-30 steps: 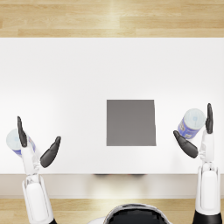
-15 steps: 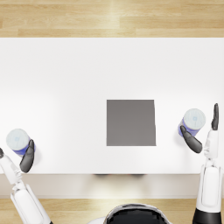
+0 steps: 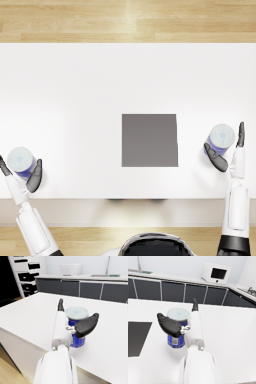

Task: Pick up the blue can on the left and place it in the middle, then pick up the blue can on the right and place it on top of the can in the middle

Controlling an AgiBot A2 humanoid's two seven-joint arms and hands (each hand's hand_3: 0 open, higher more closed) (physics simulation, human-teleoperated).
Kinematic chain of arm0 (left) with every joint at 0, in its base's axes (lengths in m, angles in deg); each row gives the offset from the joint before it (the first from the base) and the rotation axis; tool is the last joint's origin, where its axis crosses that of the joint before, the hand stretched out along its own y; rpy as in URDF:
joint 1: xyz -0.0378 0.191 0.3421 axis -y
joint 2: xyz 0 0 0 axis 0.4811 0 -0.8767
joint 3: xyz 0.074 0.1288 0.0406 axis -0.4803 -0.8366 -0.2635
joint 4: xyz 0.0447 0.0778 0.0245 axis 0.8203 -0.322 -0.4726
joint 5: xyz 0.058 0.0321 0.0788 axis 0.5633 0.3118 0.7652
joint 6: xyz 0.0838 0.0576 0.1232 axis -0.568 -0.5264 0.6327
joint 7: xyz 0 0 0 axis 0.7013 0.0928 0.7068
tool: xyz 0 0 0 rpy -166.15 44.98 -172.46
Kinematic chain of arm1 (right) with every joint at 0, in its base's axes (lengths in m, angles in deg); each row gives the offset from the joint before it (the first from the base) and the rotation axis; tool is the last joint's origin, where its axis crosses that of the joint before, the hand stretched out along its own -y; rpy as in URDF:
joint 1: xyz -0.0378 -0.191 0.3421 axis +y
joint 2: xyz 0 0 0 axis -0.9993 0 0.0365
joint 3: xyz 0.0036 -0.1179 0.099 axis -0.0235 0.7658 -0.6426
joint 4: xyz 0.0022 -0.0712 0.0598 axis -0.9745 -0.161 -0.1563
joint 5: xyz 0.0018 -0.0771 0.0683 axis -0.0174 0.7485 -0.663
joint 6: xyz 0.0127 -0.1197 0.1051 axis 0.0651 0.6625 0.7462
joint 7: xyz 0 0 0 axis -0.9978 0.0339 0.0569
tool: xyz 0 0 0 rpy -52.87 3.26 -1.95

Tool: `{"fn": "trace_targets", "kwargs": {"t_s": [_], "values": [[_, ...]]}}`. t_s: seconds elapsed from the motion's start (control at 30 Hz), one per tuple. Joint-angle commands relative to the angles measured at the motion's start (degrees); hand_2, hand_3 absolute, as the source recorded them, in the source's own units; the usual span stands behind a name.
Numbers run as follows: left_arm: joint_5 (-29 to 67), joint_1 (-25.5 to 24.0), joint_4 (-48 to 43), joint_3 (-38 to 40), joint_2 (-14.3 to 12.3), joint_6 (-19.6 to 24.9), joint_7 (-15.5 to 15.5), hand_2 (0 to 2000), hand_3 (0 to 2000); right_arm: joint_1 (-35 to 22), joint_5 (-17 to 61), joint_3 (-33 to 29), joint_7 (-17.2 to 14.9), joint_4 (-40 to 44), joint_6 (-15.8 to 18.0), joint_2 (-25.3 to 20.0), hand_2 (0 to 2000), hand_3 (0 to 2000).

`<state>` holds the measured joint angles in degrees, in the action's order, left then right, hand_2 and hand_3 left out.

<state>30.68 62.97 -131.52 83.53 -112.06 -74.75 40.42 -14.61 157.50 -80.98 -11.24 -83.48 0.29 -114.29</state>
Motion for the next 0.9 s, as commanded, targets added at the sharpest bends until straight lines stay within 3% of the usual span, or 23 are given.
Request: {"fn": "trace_targets", "kwargs": {"t_s": [0.03,0.47,0.77,0.9], "values": [[0.0,0.7,3.0,-1.0,0.3,0.0,0.0,0,0,-1.6,0.0,0.3,0.0,4.2,0.0,-0.1,0,0],[0.0,4.1,14.0,-0.8,1.3,0.0,0.0,0,0,-5.7,0.0,-0.6,0.1,14.9,0.7,-1.4,0,0],[0.0,7.9,20.4,0.0,2.4,0.9,-0.1,0,0,-7.9,0.0,0.7,0.0,16.8,0.9,-2.4,0,0],[0.0,8.9,22.6,-0.4,2.6,1.0,-1.7,0,0,-9.8,0.0,0.6,0.1,19.3,1.5,-2.8,0,0]]}}
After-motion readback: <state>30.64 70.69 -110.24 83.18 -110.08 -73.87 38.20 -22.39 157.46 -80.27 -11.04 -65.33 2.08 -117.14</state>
